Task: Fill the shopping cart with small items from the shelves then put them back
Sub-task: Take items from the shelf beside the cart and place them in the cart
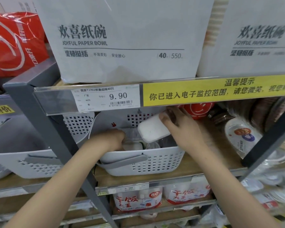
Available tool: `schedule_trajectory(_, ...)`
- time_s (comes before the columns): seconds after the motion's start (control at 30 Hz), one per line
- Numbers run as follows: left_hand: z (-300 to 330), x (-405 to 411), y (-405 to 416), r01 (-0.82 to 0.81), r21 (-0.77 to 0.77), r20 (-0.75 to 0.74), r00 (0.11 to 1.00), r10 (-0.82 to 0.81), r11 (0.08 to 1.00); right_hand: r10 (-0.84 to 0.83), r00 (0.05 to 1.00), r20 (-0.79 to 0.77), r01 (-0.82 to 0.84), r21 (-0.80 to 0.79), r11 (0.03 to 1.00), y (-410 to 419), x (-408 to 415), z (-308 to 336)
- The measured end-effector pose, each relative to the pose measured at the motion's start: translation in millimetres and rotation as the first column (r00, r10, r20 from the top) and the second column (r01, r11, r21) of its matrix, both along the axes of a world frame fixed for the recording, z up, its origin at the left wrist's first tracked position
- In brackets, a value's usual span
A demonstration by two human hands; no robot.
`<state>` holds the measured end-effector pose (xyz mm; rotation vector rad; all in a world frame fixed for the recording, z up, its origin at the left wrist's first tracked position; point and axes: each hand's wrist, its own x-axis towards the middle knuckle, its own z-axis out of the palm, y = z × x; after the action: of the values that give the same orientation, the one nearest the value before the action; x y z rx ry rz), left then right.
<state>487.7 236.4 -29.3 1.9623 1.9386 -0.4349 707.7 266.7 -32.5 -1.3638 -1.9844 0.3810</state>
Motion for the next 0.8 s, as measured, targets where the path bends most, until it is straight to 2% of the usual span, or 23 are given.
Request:
schedule_trajectory(0.13, 1, 6, -2, 0.018, 0.017, -0.062, 0.998, -0.017, 1.0, 0.003, 0.998, -0.067, -0.003, 0.0, 1.0, -1, 0, -1)
schedule_trajectory(0.37, 7, 26, -3, -0.028, 0.014, -0.109, 0.994, 0.03, 1.0, 0.001, 0.998, -0.068, -0.001, -0.006, 1.0, -1, 1, -1)
schedule_trajectory(0.53, 6, 29, 1, 0.031, -0.045, -0.149, 0.988, -0.038, 0.998, 0.009, 0.998, -0.068, -0.008, 0.008, 1.0, 0, 1, -2)
schedule_trajectory(0.63, 7, 14, -1, 0.069, 0.031, -0.105, 0.992, -0.065, 0.997, 0.013, 0.995, -0.095, -0.013, 0.002, 1.0, -2, 2, 0)
schedule_trajectory(0.73, 24, 1, -11, -0.011, 0.151, 0.067, 0.998, 0.001, 0.989, 0.018, 0.993, -0.117, -0.019, -0.007, 1.0, -2, 2, 1)
schedule_trajectory(0.8, 39, -3, -23, -0.061, 0.27, 0.116, 0.993, 0.03, 0.961, 0.024, 0.989, -0.146, -0.025, -0.002, 1.0, -2, 2, 0)
